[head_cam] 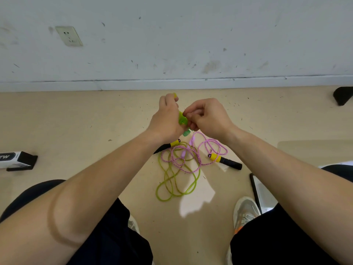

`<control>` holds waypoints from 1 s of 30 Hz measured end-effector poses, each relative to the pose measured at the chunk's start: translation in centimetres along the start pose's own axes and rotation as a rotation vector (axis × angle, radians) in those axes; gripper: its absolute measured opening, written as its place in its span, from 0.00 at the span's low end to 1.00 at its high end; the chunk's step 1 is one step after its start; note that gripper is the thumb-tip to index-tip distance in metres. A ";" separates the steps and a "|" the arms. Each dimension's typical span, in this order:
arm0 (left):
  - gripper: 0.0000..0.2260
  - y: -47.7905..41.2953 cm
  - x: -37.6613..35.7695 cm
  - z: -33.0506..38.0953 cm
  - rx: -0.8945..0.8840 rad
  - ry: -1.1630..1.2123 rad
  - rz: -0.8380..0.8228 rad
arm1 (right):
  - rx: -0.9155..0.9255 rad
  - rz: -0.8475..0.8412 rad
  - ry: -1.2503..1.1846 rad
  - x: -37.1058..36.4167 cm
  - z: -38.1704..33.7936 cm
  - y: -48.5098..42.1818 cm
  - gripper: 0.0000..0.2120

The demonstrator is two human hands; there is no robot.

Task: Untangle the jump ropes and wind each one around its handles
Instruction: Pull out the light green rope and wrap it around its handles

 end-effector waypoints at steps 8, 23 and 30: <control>0.36 0.0 0.6 -0.6 -0.011 0.126 -0.028 | -0.124 -0.104 -0.115 -0.8 0.4 0.5 0.05; 0.38 0.0 1.7 -0.2 -0.045 0.382 -0.108 | -0.316 -0.588 -0.673 -2.4 -1.2 1.9 0.10; 0.32 0.6 2.1 0.2 -0.055 0.446 -0.097 | -0.011 -0.218 -0.107 -0.4 -2.0 -0.1 0.12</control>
Point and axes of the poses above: each hand's wrist, its own y-axis away from the middle knuckle, its own x-axis out of the back of the hand, z = x × y, the point moved 10 cm from there along -y, towards the middle knuckle, and after that the axes turned 5 degrees about -y, right-handed, at the moved point
